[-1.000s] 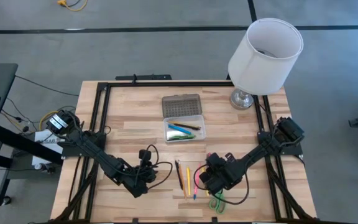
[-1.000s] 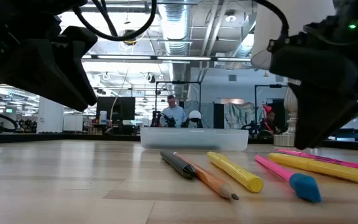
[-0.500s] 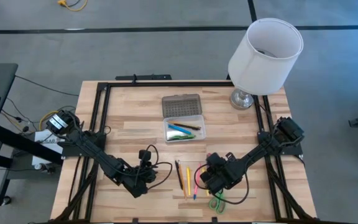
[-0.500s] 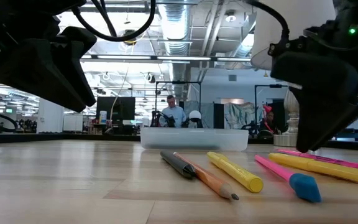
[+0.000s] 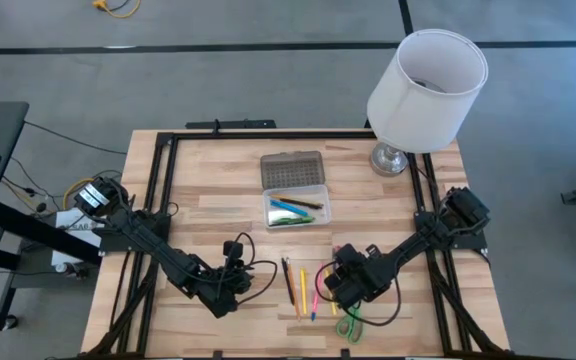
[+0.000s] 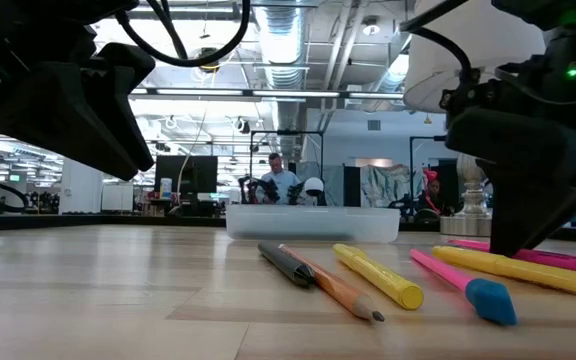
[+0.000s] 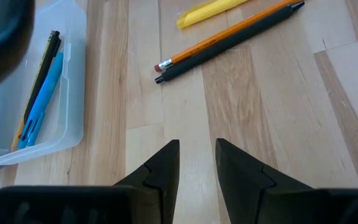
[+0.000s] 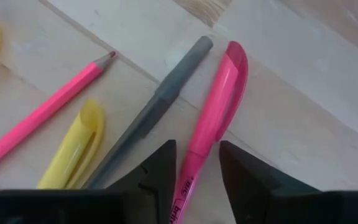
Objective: Pick & place school supplies into a supply box
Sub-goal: Put the pink pen into the gray supply box
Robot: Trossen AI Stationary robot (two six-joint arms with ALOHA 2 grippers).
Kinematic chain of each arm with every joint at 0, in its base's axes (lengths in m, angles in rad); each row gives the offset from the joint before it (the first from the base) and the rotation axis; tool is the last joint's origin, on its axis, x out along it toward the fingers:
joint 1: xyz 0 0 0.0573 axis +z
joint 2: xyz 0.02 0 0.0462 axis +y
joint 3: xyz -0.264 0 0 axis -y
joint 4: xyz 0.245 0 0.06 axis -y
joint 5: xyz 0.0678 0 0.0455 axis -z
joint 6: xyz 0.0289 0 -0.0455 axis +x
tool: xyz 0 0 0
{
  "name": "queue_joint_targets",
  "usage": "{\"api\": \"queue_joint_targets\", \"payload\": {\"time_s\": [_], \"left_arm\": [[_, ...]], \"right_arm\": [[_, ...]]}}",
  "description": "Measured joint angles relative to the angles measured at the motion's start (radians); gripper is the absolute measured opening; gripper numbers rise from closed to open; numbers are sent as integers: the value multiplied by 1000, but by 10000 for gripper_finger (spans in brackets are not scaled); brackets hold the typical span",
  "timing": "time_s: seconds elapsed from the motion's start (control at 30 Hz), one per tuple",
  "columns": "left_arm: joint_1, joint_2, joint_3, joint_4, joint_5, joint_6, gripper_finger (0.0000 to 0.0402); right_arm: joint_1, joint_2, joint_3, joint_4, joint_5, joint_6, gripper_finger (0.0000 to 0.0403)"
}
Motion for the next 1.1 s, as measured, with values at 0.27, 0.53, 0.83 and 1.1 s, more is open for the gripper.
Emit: {"api": "queue_joint_targets", "payload": {"time_s": [0.27, 0.53, 0.83, 1.1], "left_arm": [[0, 0, 0, 0, 0, 0, 100], [0, 0, 0, -12, 0, 0, 100], [11, 0, 0, -86, -10, 38, 100], [47, 0, 0, -105, -11, 97, 100]], "right_arm": [[-49, 0, -1, -13, -6, -39, 92], [-83, 0, -1, -5, -39, -134, 47], [-146, 0, -1, -7, -95, -268, 28], [-191, -3, -2, -6, -124, -357, 22]]}}
